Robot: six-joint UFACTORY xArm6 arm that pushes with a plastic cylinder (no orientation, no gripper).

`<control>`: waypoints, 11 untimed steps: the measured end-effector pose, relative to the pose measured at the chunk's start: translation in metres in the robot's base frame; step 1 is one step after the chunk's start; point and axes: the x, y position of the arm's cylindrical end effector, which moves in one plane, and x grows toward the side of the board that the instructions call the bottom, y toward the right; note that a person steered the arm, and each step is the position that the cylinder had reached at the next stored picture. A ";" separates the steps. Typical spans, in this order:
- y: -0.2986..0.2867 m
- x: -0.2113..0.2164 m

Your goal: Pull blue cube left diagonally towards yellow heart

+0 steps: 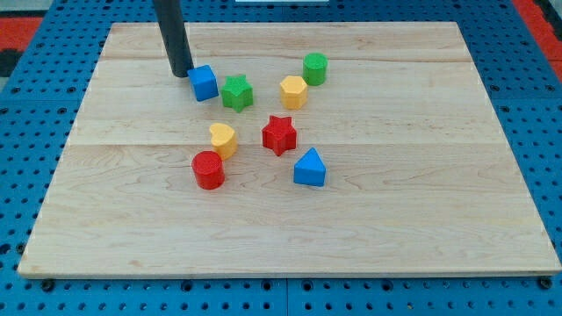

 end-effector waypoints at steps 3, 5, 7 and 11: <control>0.043 -0.040; 0.051 -0.020; 0.049 0.039; 0.030 0.099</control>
